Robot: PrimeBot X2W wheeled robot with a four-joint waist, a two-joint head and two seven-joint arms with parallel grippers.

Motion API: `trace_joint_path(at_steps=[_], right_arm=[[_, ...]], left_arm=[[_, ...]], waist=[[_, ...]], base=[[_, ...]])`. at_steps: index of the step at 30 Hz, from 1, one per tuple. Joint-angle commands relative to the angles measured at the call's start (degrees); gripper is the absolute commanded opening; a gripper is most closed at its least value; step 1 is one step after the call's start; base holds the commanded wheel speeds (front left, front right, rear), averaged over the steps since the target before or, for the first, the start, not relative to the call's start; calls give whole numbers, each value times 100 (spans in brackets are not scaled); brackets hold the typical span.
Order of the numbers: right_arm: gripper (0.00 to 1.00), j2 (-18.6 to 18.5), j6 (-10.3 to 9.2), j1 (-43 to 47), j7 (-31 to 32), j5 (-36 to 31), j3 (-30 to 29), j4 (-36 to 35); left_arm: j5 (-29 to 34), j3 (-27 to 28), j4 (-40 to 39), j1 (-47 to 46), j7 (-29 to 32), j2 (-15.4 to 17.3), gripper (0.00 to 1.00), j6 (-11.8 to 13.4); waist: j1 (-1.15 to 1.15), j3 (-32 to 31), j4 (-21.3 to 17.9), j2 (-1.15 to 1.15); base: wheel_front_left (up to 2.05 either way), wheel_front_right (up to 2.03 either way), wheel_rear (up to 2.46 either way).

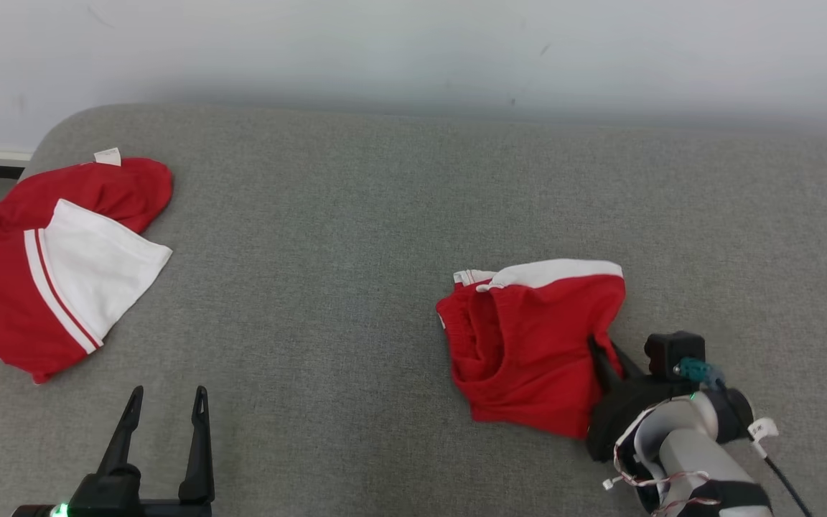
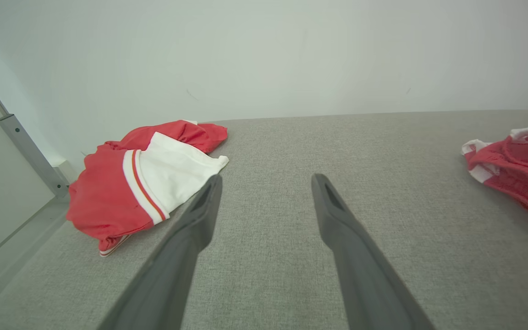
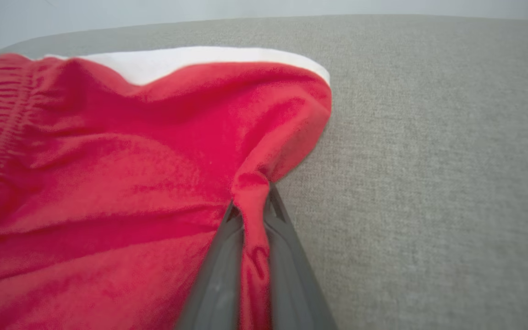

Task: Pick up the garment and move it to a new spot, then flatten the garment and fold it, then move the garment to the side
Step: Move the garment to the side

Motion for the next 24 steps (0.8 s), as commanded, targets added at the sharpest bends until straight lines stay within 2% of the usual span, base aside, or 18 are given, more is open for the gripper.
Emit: trace_joint_path(at_steps=[1, 5, 12, 13, 24], right_arm=[[0, -97, -18, -69, -19, 23, 19, 53], [0, -342, -18, -312, -65, -92, 312, 72], [0, -1034, -17, -994, 85, -88, 934, -106], [0, -1266, -17, -1267, 137, -17, 1069, -207], [0, -2416, -17, -2676, 581, 180, 1546, -844]], left_arm=[[-20, 12, 3, -61, -18, -11, 100, -15], [-25, 18, 25, -86, -18, -2, 100, -34], [-53, 51, -139, -218, -18, 18, 100, -88], [-74, 33, -249, -289, -18, 12, 100, -94], [-155, 2, -1009, -1067, -18, 135, 100, -194]], waist=[[-1, 42, -23, 0], [-1, 76, -51, 0], [-1, 330, -189, 0], [-1, 523, -258, 0], [-1, 2041, -703, 0]], base=[[0, 0, 0], [0, 0, 0], [0, 0, 0], [0, 0, 0], [0, 0, 0]])
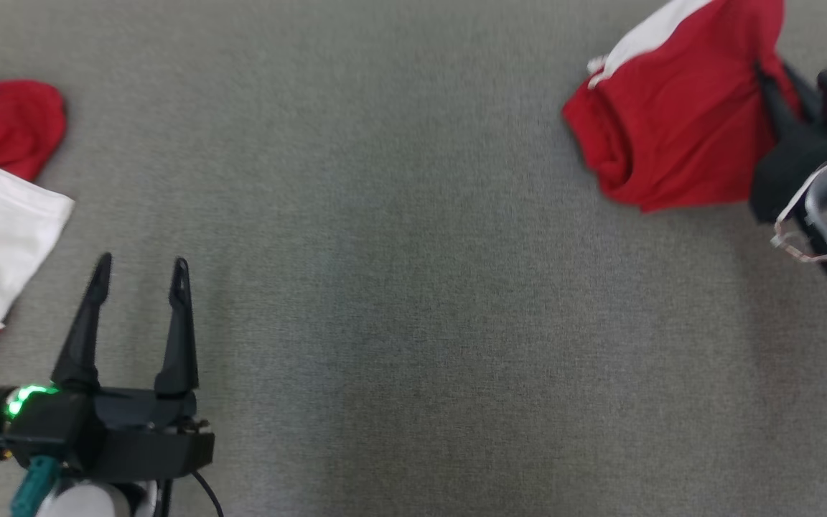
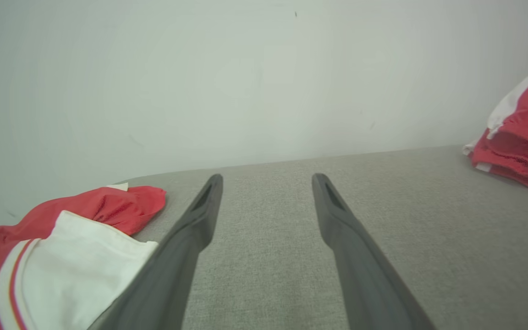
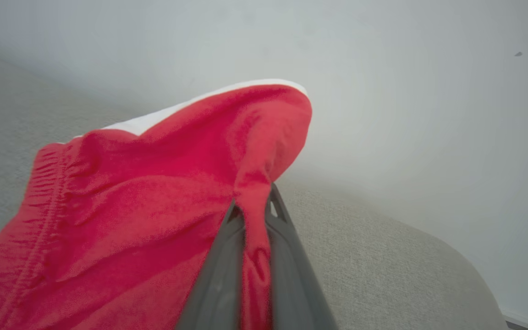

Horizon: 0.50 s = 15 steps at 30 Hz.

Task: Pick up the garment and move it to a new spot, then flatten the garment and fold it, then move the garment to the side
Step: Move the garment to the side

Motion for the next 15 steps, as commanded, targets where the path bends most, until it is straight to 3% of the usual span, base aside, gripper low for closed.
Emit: trace_joint_path(at_steps=[1, 15], right_arm=[[0, -133, -16, -140, 28, 28, 21, -74], [0, -1494, -16, -706, 571, 237, -13, -691]], left_arm=[[35, 28, -94, -127, -18, 63, 100, 0], [145, 174, -955, -448, -18, 367, 100, -41]], waist=[[-1, 785, -365, -1], [-1, 1638, -777, -1]], base=[[0, 0, 0], [0, 0, 0]])
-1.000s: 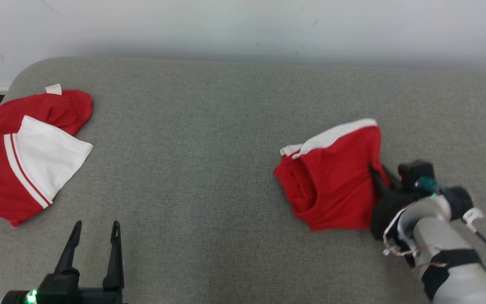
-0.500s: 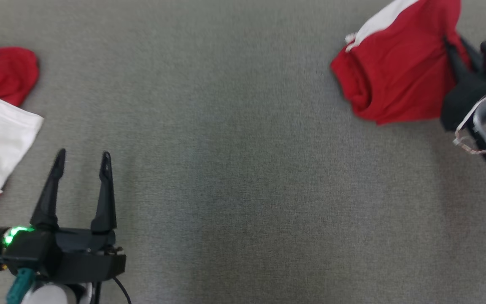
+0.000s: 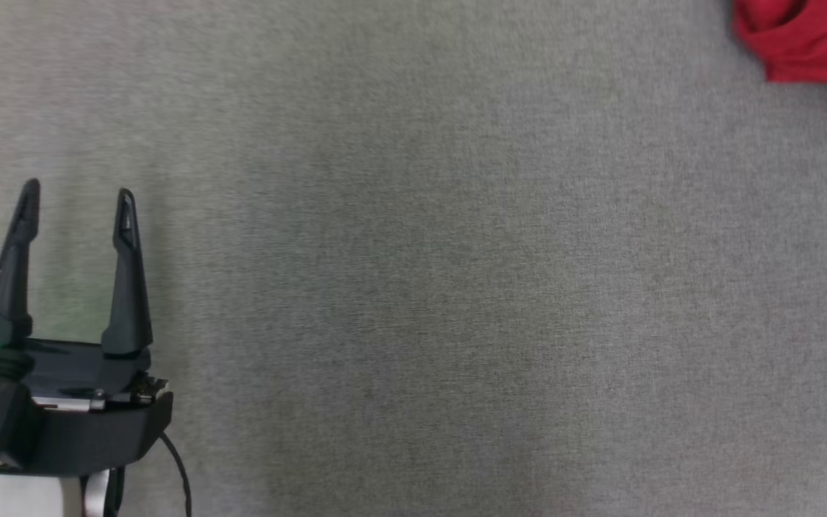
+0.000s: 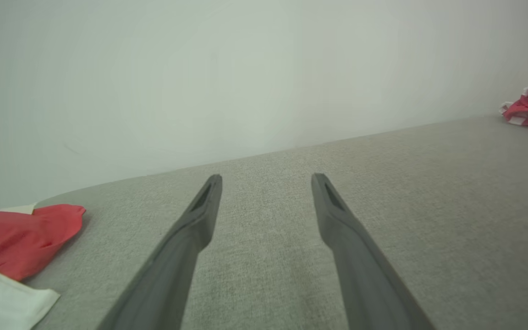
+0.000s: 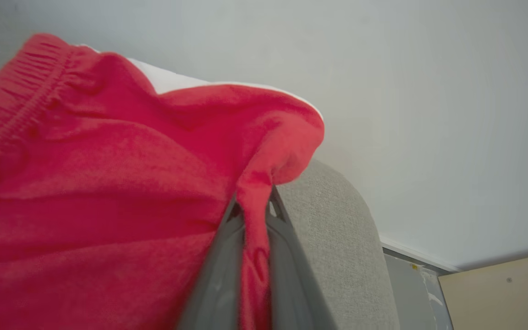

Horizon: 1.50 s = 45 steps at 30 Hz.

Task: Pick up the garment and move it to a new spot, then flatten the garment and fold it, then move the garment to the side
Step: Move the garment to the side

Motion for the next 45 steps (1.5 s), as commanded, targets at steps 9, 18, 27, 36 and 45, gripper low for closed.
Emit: trace_joint_path(at_steps=[9, 18, 27, 36, 45], right_arm=[[0, -678, -16, -345, 361, -18, -89, -483], [0, -1210, -16, -506, 704, 66, -143, -823], [100, -1266, -16, -403, 783, -35, -303, -852], [100, -863, -16, -238, 210, -237, -591, -877], [100, 34, -16, 379, -325, -143, -484, -1153]], left_arm=[[93, 126, -410, -40, -18, 147, 100, -23], [166, 117, -681, -98, -18, 168, 100, -25], [233, 107, -607, -120, -17, 180, 100, -23], [162, 196, -380, 109, -18, -6, 100, 45], [73, 470, 70, 733, -18, -207, 100, 109]], waist=[[-1, 578, -358, -1], [-1, 779, -389, -1], [-1, 775, -337, -1], [-1, -37, -179, -1], [-1, -1201, 37, -1]], base=[[0, 0, 0], [0, 0, 0], [0, 0, 0], [0, 0, 0], [0, 0, 0]])
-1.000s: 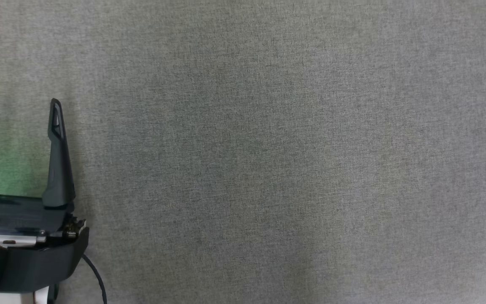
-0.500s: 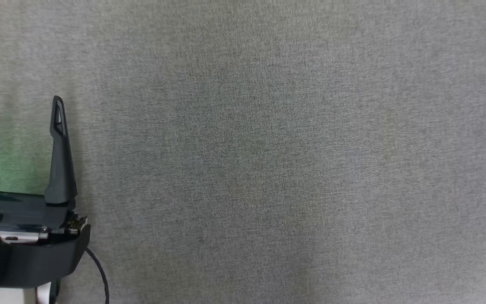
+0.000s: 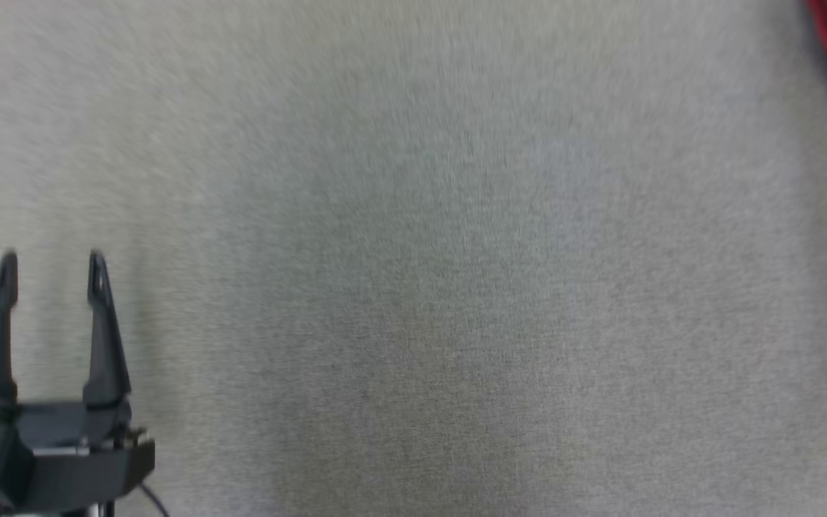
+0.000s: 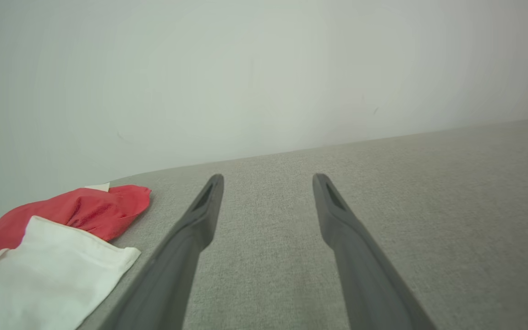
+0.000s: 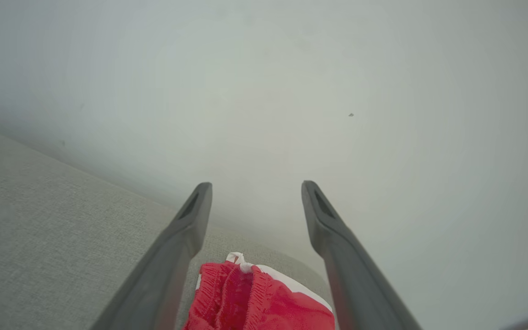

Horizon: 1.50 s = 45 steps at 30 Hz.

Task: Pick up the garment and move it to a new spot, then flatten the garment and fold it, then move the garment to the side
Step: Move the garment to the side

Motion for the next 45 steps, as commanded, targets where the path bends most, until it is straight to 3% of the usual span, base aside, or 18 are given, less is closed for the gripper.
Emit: trace_joint_path(at_steps=[1, 5, 15, 33, 45], right_arm=[[100, 110, -16, 164, -60, 37, -1, -44], [100, 754, -16, 852, -275, 41, -153, -289], [100, 1931, -16, 2505, -648, 69, -593, -714], [100, 3107, -16, 5230, -908, 55, -1436, -1658], [100, 3761, -16, 5962, -1145, -216, -1643, -1900]], left_arm=[[-20, 40, 39, 136, -19, -30, 100, 7], [-62, 220, 312, 546, -19, -112, 100, 61], [-72, 396, 806, 1192, -19, -210, 100, 94], [87, 233, 1319, 1606, -19, -250, 100, 89], [134, 123, 1413, 1650, -19, -193, 100, 84]], waist=[[1, -702, 189, 1], [1, -1325, 251, 1], [1, -2243, 297, 1], [1, -3068, 390, 1], [1, -3171, 284, 1]], base=[[0, 0, 0], [0, 0, 0], [0, 0, 0], [0, 0, 0], [0, 0, 0]])
